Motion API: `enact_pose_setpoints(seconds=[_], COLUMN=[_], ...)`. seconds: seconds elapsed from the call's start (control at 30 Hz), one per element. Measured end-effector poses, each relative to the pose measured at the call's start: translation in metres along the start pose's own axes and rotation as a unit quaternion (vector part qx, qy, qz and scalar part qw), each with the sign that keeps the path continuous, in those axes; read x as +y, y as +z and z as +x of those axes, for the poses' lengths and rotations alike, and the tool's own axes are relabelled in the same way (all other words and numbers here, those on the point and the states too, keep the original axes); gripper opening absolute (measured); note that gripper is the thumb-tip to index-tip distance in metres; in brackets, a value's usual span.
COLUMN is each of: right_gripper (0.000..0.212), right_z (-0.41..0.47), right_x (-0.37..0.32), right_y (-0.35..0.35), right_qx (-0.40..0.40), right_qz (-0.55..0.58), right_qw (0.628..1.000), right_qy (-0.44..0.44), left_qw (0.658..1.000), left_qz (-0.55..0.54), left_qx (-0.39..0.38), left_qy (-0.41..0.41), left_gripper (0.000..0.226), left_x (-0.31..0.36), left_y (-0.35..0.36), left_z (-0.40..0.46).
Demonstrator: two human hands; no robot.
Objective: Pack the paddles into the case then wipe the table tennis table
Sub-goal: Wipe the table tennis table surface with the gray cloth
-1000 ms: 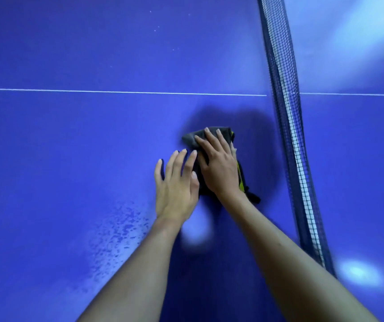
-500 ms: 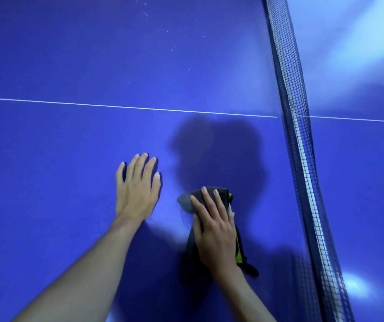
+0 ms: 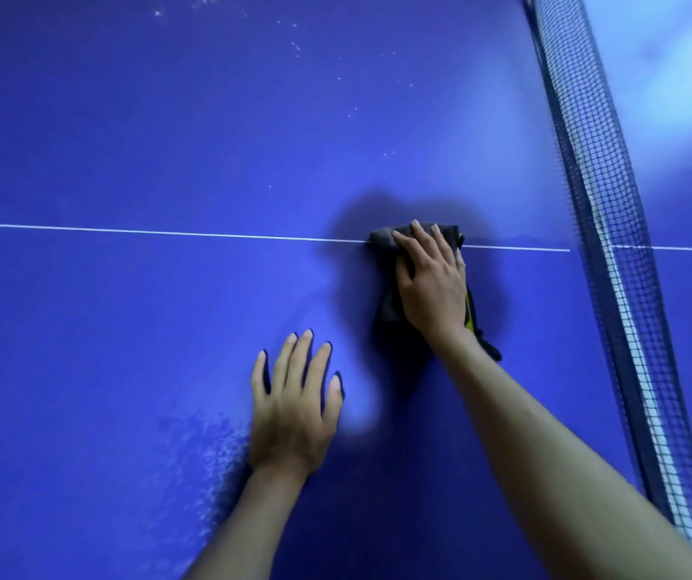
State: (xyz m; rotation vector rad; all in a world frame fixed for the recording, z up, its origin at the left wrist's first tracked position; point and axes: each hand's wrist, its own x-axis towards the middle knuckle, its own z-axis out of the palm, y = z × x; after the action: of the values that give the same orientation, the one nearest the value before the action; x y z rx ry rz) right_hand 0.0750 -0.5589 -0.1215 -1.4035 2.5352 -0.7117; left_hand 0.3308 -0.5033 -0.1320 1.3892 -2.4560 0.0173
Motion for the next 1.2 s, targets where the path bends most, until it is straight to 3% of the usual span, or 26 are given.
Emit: enact_pose_setpoints(seconds=[0.27,0.53,0.63,0.73,0.97,1.2], right_gripper=[0.041,0.046,0.050,0.051,0.046,0.043], right_z=[-0.066,-0.252,-0.316,-0.348,-0.286,-0.139], right_x=[-0.013,-0.057,-0.073,-0.084,-0.078,-0.078], right_y=[-0.002,-0.003,-0.003,0.001,0.013,0.031], right_qx=[-0.003,-0.029,-0.040,-0.048,-0.016,0.009], right_qz=[0.016,0.014,0.015,0.000,-0.014,0.005], right_qw=[1.000,0.999,0.999,0.999,0.999,1.000], right_qy=[-0.008,-0.006,-0.020,-0.014,-0.044,-0.014], left_qw=[0.999,0.969,0.972,0.984,0.996,0.996], left_qz=[-0.010,-0.244,-0.224,-0.172,-0.056,-0.033], left_qx=[-0.041,0.025,0.053,0.035,-0.067,-0.087], left_qy=[0.010,-0.041,-0.053,-0.035,0.009,-0.010], left_gripper=[0.050,0.045,0.041,0.043,0.053,0.053], left_x=[-0.002,-0.014,-0.037,-0.072,-0.129,-0.134], left_y=[-0.006,-0.018,-0.026,-0.029,-0.023,-0.015], left_z=[0.000,0.001,0.012,0.027,0.053,0.051])
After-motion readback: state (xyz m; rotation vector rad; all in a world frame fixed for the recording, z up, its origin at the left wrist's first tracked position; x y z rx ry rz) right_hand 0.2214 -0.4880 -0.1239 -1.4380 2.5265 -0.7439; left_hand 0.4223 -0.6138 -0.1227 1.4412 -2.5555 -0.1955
